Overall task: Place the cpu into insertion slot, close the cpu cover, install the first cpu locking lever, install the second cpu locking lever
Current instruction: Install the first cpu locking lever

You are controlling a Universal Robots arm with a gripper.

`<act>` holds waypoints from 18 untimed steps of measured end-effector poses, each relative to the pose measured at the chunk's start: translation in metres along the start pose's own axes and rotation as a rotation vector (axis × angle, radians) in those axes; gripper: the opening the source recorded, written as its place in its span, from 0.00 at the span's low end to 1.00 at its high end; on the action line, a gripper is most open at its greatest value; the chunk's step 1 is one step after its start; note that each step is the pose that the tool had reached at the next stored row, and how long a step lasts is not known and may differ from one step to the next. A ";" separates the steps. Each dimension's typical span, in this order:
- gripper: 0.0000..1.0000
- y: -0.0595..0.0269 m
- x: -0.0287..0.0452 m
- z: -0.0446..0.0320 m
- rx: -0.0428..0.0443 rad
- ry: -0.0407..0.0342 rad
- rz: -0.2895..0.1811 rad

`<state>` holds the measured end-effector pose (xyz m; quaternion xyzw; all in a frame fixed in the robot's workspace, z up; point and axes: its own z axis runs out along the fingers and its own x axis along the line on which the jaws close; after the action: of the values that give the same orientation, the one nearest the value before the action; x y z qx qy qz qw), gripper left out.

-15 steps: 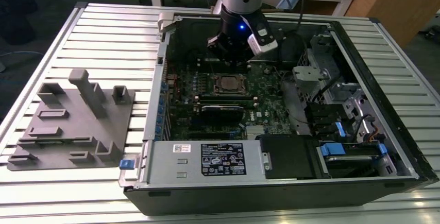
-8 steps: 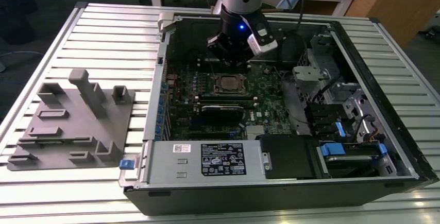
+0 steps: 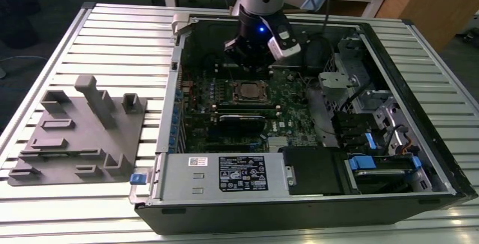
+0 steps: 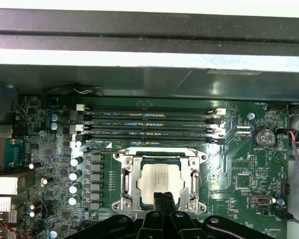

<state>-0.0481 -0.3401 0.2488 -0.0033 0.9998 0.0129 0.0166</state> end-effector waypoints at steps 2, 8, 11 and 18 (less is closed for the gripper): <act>0.11 0.0000 0.0024 -0.0001 0.0001 0.0001 0.000; 0.11 0.0001 0.0050 -0.0002 0.0000 0.0000 0.000; 0.11 0.0001 0.0051 -0.0002 0.0001 0.0000 0.000; 0.11 0.0001 0.0055 -0.0002 0.0001 0.0001 0.000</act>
<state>-0.0536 -0.3401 0.2488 -0.0032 0.9998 0.0129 0.0166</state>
